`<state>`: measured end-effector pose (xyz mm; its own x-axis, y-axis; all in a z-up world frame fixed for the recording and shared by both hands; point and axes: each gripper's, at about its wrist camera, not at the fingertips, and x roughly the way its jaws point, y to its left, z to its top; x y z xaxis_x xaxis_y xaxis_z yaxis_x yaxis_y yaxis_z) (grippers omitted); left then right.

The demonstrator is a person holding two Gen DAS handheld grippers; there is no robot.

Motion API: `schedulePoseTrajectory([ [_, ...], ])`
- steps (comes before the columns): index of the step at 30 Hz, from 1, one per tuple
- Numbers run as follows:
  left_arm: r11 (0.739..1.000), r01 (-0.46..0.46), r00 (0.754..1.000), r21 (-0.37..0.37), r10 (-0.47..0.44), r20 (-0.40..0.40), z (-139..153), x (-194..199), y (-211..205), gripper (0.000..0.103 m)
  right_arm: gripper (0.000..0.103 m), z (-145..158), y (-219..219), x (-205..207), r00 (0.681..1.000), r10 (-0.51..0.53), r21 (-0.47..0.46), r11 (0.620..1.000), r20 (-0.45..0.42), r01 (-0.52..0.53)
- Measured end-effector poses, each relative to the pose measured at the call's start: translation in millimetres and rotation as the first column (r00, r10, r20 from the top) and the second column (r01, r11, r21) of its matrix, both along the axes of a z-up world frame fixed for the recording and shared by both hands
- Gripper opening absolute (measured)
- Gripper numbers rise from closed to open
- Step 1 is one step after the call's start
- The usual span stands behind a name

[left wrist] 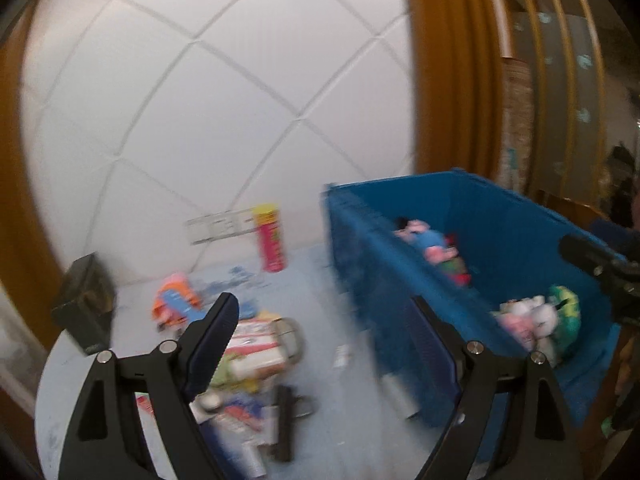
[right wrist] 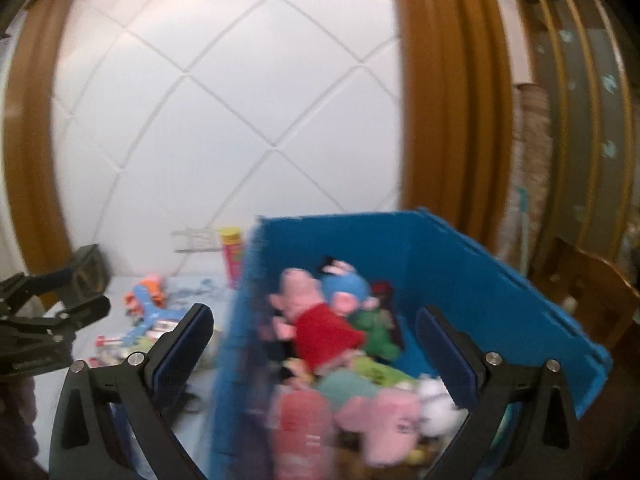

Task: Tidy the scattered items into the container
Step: 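Move both tools back over the table toward the blue duster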

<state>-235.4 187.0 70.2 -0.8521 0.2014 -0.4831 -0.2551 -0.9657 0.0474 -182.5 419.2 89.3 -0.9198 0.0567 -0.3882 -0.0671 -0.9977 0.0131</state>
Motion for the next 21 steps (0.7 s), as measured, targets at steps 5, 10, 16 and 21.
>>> schedulePoseTrajectory([
  [5, 0.993, -0.121, 0.992, -0.008, 0.121, 0.043, -19.0, -2.1, -83.0, 0.085, 0.103, -7.1, -72.0, -17.0, 0.995, 0.098, 0.0, 0.995, 0.017, -0.098],
  [10, 0.98, -0.194, 0.976, -0.037, 0.196, 0.096, -43.5, -3.9, -154.7, 0.085, 0.103, -27.2, -136.7, -41.8, 0.986, 0.154, -0.017, 0.988, 0.072, -0.153],
  [16, 0.978, -0.202, 0.969, -0.06, 0.208, 0.135, -67.5, -5.5, -212.0, 0.085, 0.103, -53.3, -201.1, -57.8, 0.975, 0.184, -0.031, 0.983, 0.125, -0.182],
  [21, 0.98, -0.181, 0.964, -0.082, 0.193, 0.183, -94.1, -13.0, -244.3, 0.085, 0.103, -79.2, -236.3, -66.0, 0.969, 0.172, -0.051, 0.985, 0.176, -0.165],
])
